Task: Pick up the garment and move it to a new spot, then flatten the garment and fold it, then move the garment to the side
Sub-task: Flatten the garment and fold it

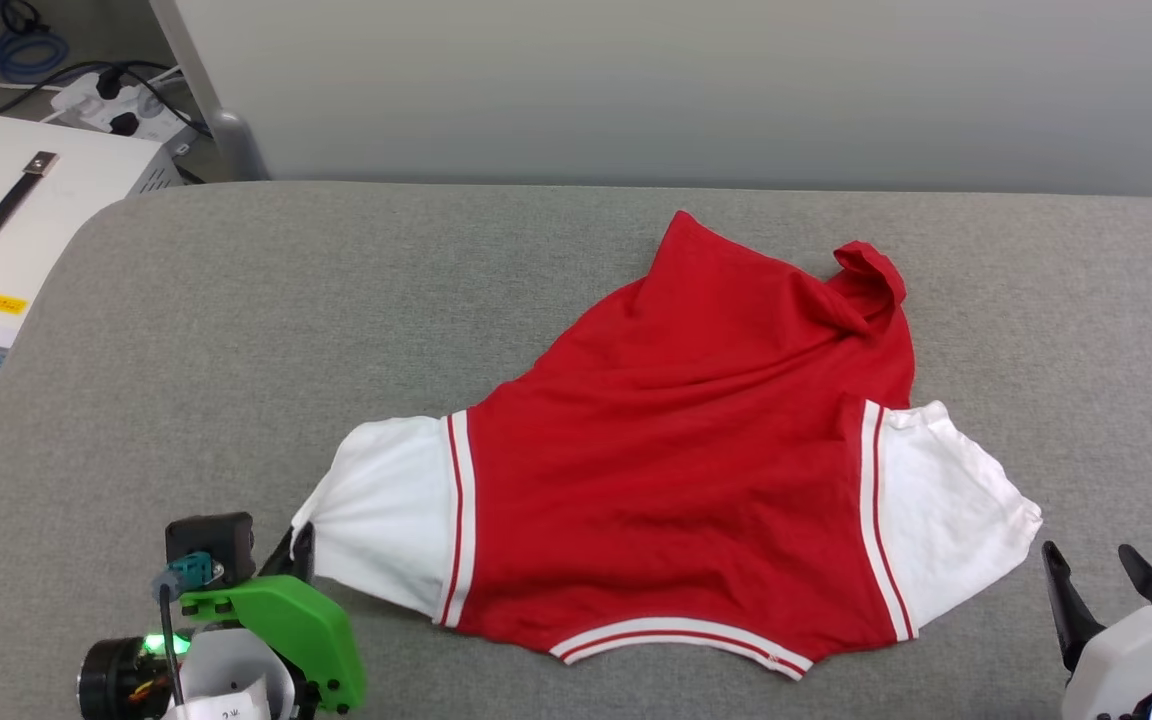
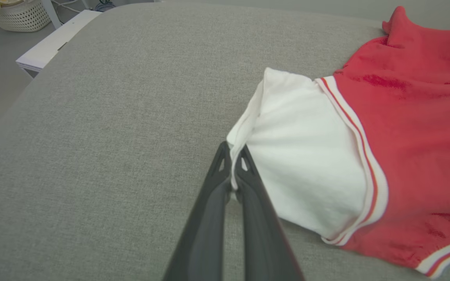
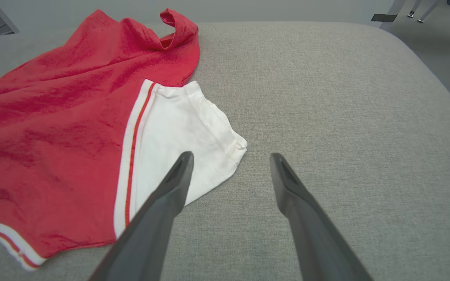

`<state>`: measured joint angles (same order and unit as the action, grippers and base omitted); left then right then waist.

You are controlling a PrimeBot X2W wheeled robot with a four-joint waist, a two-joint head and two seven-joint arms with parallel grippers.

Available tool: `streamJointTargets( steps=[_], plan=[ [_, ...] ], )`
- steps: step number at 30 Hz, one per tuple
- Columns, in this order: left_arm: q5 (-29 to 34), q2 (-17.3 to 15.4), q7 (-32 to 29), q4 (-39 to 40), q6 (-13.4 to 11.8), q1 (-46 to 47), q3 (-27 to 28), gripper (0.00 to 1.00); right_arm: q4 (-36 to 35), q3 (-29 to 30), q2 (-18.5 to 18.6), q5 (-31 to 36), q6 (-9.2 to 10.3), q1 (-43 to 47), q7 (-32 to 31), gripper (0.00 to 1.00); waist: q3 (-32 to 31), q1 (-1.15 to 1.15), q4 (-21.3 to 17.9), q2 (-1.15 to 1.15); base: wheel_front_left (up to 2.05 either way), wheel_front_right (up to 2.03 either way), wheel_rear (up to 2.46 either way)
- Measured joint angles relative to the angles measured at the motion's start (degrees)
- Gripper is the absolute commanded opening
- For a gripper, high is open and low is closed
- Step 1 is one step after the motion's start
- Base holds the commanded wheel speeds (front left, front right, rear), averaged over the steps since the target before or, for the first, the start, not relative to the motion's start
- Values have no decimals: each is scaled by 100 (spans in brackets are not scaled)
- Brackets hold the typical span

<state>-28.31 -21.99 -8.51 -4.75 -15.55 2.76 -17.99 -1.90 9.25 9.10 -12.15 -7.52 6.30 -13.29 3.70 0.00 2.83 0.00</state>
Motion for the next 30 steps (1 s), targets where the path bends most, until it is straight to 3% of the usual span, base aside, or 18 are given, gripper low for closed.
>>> streamJointTargets(
  steps=[7, 13, 17, 23, 30],
  plan=[
    [-520, -33, -808, 1089, 196, -338, -221, 0, -111, 169, 227, 24, 0, 1, -1260, 100, -23, 0, 291, 0, 0, 0, 0],
    [-625, -219, -1511, 1811, 157, -356, -332, 0, -325, 174, 609, -5, 0, -476, -2752, 100, 180, 0, 414, 0, 0, 0, 0],
    [-624, -288, -1734, 2119, 111, -350, -380, 0, -227, 88, 831, -69, 0, -886, -3410, 100, 368, 0, 487, 0, 0, 0, 0],
    [-626, -300, -1879, 2238, 96, -323, -447, 0, 242, -10, 957, -91, 0, -1286, -3900, 100, 654, 0, 623, 0, 0, 0, 0],
    [-642, -279, -1885, 2189, 133, -190, -549, 0, 883, -78, 1074, -122, 0, -1653, -3862, 100, 957, 0, 775, 0, 0, 0, 0]
  ],
)
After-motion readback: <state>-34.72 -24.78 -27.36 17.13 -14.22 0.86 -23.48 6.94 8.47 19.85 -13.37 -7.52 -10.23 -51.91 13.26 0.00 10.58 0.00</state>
